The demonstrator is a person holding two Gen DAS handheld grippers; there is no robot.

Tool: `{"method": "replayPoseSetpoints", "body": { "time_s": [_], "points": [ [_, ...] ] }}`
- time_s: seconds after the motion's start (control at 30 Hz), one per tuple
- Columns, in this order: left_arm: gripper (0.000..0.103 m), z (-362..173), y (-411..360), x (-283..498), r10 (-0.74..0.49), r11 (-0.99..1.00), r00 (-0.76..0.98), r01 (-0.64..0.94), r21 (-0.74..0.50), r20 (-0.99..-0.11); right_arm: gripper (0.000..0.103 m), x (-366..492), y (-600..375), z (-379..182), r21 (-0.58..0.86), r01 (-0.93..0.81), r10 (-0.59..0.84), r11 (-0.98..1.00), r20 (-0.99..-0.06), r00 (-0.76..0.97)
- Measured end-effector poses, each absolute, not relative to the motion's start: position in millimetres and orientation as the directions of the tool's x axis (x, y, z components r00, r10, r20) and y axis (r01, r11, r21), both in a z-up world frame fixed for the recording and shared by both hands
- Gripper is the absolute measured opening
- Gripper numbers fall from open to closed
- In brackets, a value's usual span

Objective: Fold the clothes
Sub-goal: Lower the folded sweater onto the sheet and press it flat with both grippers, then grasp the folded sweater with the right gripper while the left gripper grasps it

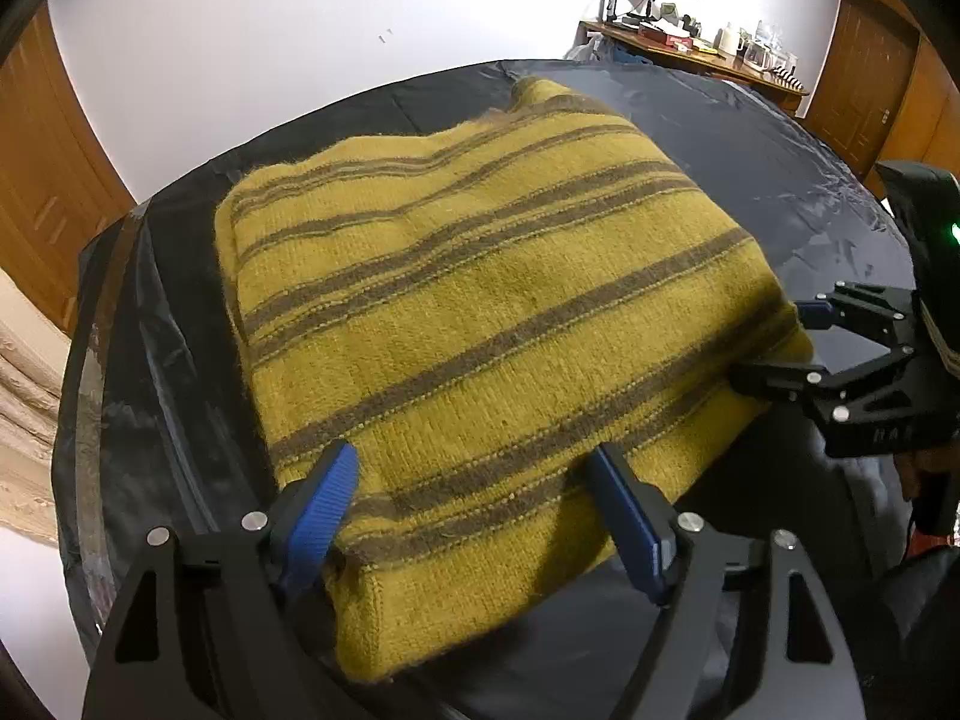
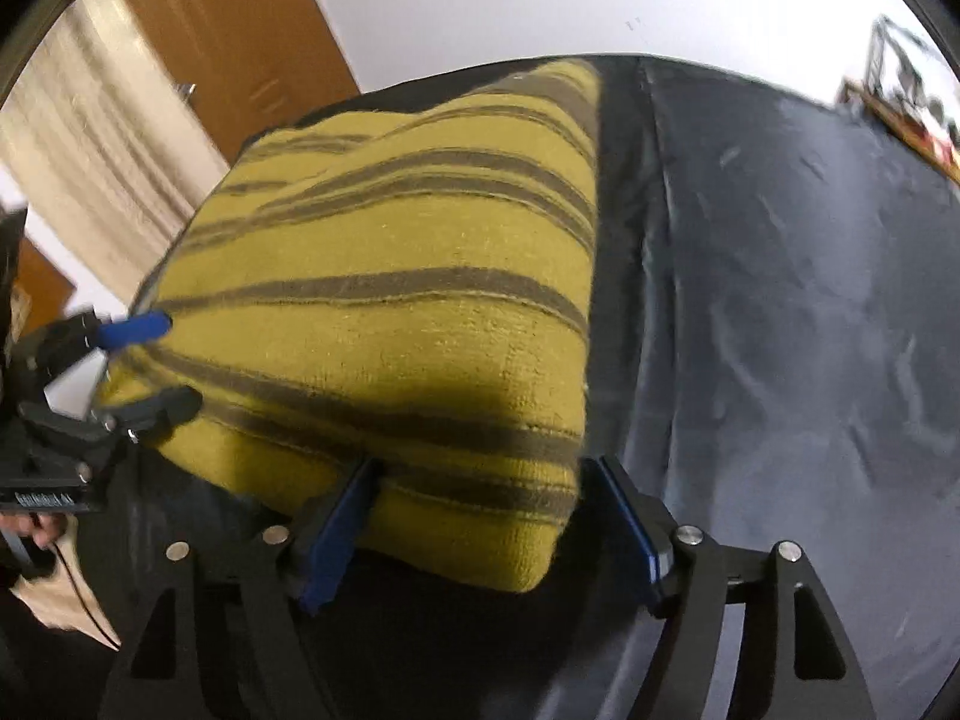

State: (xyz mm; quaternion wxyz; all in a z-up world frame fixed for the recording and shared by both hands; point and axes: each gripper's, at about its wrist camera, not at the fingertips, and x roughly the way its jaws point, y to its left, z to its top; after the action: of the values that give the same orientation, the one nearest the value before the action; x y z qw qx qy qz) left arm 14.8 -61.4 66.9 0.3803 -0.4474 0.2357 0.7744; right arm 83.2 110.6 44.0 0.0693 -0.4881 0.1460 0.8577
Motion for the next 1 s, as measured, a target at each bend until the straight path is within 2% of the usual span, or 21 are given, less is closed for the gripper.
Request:
{"method": "replayPoseSetpoints", "body": {
  "time_s": [0.1,0.27,0.4,0.57,0.67,0.77,0.9,1.0],
  "points": [
    [0.084,66,-62,13,0.375,-0.601,-0.308,-0.799,0.024,-0.874,0.076,82,103,46,0.128,-0.242,0.015,-0.962,-0.858,-0.513],
    [0.085,66,-62,13,0.370,-0.600,-0.306,-0.800,0.026,-0.877,0.076,83,106,46,0.150,-0.254,0.001,-0.955,-0.859,-0.511],
    [0.085,74,-61,13,0.374,-0.610,-0.302,-0.792,0.012,-0.877,0.077,81,98,56,0.075,-0.230,0.053,-0.970,-0.862,-0.505],
    [0.085,89,-76,6,0.403,-0.660,-0.305,-0.750,-0.043,-0.863,0.077,86,89,81,-0.019,-0.221,0.141,-0.975,-0.821,-0.553],
    [0.085,81,-85,-7,0.415,-0.694,-0.237,-0.707,-0.137,-0.878,0.077,86,92,84,0.003,-0.214,0.120,-0.977,-0.821,-0.559],
    [0.085,77,-89,-13,0.427,-0.706,-0.201,-0.684,-0.186,-0.881,0.077,81,97,68,0.069,-0.205,0.047,-0.976,-0.859,-0.511],
    [0.085,87,-97,-25,0.498,-0.698,-0.159,-0.657,-0.285,-0.853,0.077,81,110,67,0.170,-0.220,-0.035,-0.961,-0.860,-0.509],
    [0.085,93,-110,-48,0.550,-0.725,-0.141,-0.570,-0.386,-0.823,0.077,79,127,78,0.212,-0.245,-0.049,-0.946,-0.841,-0.540]
  ]
}}
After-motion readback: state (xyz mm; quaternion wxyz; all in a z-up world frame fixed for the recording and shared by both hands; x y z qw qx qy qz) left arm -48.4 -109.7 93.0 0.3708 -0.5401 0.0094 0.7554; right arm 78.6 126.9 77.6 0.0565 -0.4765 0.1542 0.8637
